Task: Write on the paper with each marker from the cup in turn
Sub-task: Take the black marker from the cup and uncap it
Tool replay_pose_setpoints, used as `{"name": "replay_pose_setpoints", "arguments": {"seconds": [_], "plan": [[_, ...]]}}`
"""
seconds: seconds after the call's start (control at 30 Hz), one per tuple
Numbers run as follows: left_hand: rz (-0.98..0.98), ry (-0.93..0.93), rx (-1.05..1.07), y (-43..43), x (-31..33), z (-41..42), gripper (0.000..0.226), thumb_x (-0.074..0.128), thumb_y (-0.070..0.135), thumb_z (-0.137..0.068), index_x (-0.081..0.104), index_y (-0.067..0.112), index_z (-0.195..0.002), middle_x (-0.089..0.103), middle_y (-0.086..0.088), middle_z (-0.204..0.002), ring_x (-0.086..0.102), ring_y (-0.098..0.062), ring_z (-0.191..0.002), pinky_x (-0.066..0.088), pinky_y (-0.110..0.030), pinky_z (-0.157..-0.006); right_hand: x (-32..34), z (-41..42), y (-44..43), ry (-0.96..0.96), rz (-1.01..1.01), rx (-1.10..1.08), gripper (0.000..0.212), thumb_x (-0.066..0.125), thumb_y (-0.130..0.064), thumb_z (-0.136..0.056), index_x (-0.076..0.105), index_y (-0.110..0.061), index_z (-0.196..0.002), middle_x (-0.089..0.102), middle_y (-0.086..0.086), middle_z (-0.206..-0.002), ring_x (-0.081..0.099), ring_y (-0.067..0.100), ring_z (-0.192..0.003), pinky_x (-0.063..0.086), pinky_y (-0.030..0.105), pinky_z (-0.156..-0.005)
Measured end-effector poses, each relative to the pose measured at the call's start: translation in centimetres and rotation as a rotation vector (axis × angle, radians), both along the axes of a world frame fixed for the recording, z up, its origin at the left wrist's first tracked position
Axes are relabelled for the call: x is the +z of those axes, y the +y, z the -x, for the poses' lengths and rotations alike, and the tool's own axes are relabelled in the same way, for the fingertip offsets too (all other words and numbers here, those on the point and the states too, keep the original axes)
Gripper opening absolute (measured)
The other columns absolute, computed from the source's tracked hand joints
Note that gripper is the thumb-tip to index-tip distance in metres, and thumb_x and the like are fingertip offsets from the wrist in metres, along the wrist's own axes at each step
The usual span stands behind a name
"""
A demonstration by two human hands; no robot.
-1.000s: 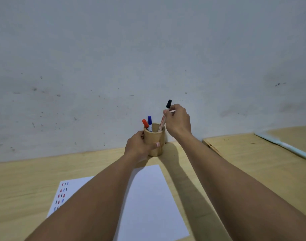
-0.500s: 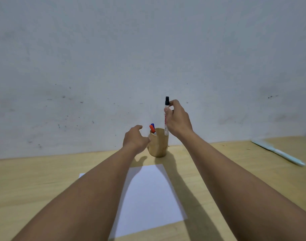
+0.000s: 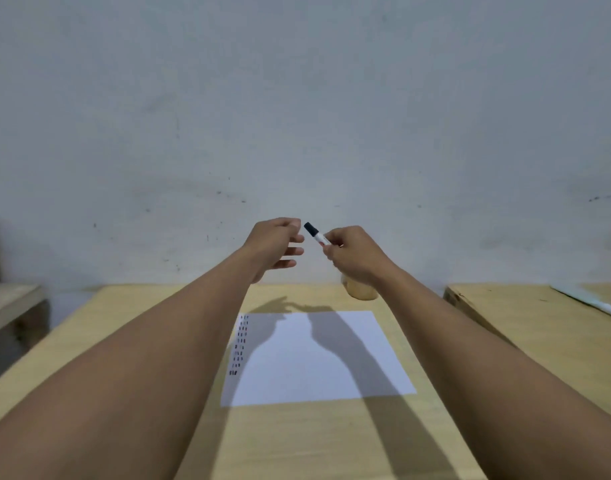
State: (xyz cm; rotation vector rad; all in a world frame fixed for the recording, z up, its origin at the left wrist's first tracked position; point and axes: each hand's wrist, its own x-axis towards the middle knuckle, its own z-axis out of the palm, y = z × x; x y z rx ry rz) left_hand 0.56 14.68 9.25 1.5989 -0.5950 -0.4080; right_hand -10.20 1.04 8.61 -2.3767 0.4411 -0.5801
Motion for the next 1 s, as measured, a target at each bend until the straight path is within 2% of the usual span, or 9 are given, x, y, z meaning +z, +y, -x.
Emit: {"name": "replay_pose_setpoints", "arguments": {"seconds": [0.1,0.23,0.4,0.5,0.57,0.63,0.7,0.87,1.0], "plan": [[0.004,0.001,-0.046,1.6,0.6,0.1,0.019,0.061,0.029,-0.098,0.072,0.023,-0.112,0.075,-0.001,-0.108,0.072,-0.018,-0.090,0.061,-0.033,-0.077,0.5,0.1,1.4,0.016,-0.058,0.084,0.017,0.055,-0.026,-0.103,0.069,-0.025,-0.112,0.070,0.005,-0.085,0.066,0.025,-0.083,0.057,0.048,-0.079],[0.003,-0.009,-0.038,3.1,0.7,-0.5,0.015,0.067,0.021,-0.096,0.073,0.016,-0.109,0.075,-0.002,-0.103,0.070,-0.015,-0.082,0.058,-0.027,-0.067,0.8,0.4,2.4,-0.005,-0.132,0.154,0.016,0.060,-0.034,-0.101,0.068,-0.028,-0.113,0.076,0.002,-0.086,0.068,0.015,-0.076,0.050,0.038,-0.069],[0.042,0.151,-0.054,4.2,0.5,-1.0,0.015,0.062,0.019,-0.097,0.074,0.011,-0.100,0.073,-0.002,-0.100,0.066,-0.015,-0.083,0.057,-0.028,-0.070,1.3,1.3,2.7,-0.016,-0.651,0.297,0.015,0.064,-0.033,-0.096,0.062,-0.019,-0.102,0.072,0.006,-0.095,0.064,0.015,-0.076,0.048,0.033,-0.073],[0.085,0.221,-0.064,4.8,0.6,-1.3,0.013,0.062,0.018,-0.096,0.073,0.013,-0.100,0.071,-0.002,-0.099,0.064,-0.015,-0.083,0.057,-0.028,-0.071,1.0,2.0,2.6,-0.072,-1.114,0.432,0.052,0.063,-0.060,-0.085,0.072,-0.013,-0.106,0.069,0.014,-0.105,0.065,0.021,-0.083,0.048,0.037,-0.074],[0.119,0.247,-0.065,5.1,0.8,-1.3,0.013,0.064,0.017,-0.094,0.072,0.013,-0.102,0.069,-0.002,-0.097,0.063,-0.015,-0.083,0.056,-0.026,-0.069,0.3,2.1,2.4,-0.153,-1.285,0.512,0.082,0.059,-0.076,-0.077,0.072,-0.007,-0.120,0.068,0.017,-0.113,0.064,0.023,-0.088,0.048,0.038,-0.078],[0.143,0.255,-0.071,5.4,1.1,-1.2,0.014,0.065,0.017,-0.093,0.072,0.013,-0.105,0.069,-0.001,-0.096,0.063,-0.014,-0.083,0.056,-0.025,-0.068,-0.4,2.0,2.7,-0.221,-1.386,0.574,0.094,0.060,-0.082,-0.072,0.069,-0.007,-0.128,0.067,0.016,-0.117,0.064,0.023,-0.089,0.048,0.037,-0.079],[0.155,0.246,-0.077,5.6,1.5,-1.1,0.011,0.067,0.017,-0.092,0.072,0.016,-0.102,0.070,-0.001,-0.096,0.063,-0.013,-0.084,0.056,-0.026,-0.069,-1.0,1.5,3.4,-0.298,-1.460,0.599,0.085,0.068,-0.074,-0.072,0.069,-0.010,-0.127,0.068,0.013,-0.113,0.063,0.020,-0.087,0.049,0.034,-0.077],[0.117,0.182,-0.048,6.3,1.6,-1.1,0.006,0.070,0.016,-0.091,0.073,0.021,-0.093,0.072,0.000,-0.097,0.062,-0.015,-0.086,0.055,-0.028,-0.071,-1.7,-0.4,5.9,-0.449,-1.357,0.357,0.021,0.075,-0.026,-0.091,0.071,-0.015,-0.109,0.067,0.004,-0.087,0.062,0.009,-0.068,0.054,0.023,-0.062],[0.079,0.158,-0.071,6.8,1.1,-1.4,0.009,0.072,0.019,-0.091,0.075,0.018,-0.099,0.072,0.001,-0.095,0.062,-0.014,-0.087,0.056,-0.028,-0.071,-1.6,-1.4,6.6,-0.472,-1.233,0.265,0.010,0.076,-0.022,-0.092,0.074,-0.015,-0.098,0.068,-0.002,-0.079,0.064,0.006,-0.066,0.056,0.022,-0.065]]}}
